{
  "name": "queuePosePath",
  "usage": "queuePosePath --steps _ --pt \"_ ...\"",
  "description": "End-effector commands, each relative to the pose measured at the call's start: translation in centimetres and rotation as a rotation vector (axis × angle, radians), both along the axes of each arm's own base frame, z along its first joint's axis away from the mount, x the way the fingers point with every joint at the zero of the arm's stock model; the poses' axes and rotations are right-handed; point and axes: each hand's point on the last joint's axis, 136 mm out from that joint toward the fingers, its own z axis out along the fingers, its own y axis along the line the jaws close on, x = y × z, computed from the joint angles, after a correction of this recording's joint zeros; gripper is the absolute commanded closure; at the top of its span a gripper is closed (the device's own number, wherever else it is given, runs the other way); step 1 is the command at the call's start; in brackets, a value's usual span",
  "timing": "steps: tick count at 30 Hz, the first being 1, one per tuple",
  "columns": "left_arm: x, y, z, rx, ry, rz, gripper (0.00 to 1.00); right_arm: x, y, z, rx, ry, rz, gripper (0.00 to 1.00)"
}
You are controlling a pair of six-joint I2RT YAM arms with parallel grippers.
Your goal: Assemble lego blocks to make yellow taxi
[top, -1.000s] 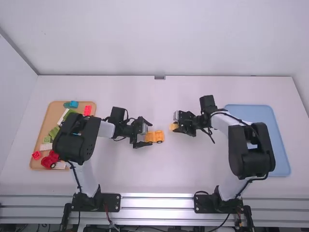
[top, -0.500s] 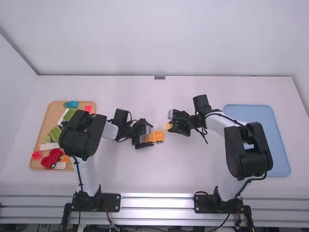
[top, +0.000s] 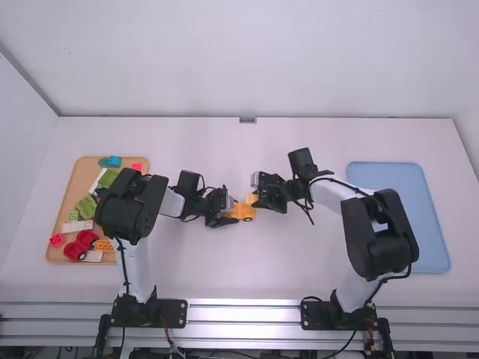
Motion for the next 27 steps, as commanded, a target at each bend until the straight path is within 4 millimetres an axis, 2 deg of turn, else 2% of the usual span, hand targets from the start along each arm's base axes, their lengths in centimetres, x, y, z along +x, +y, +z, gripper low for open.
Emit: queuePosePath --steps 1,10,18,27 --pt "0.0 -0.2 -0.4 -0.001 0.007 -0.009 0.43 -1.1 0.2 -1.5 -0.013 0.066 -0.027 0.82" --pt "-0.4 -0.6 0.3 -0.045 0.018 -0.036 0.44 -1.8 0.6 -4.3 -0.053 0.023 -0.098 0.79" --pt "-1.1 -0.4 -0.3 -0.019 0.006 -0.065 0.49 -2.1 0.4 -4.8 -0.046 -0.002 -0.101 0.80" --pt "-0.9 -0.3 -0.5 -0.001 0.008 -0.052 0.50 -2.9 0.2 -5.2 -0.062 -0.040 -0.035 0.82"
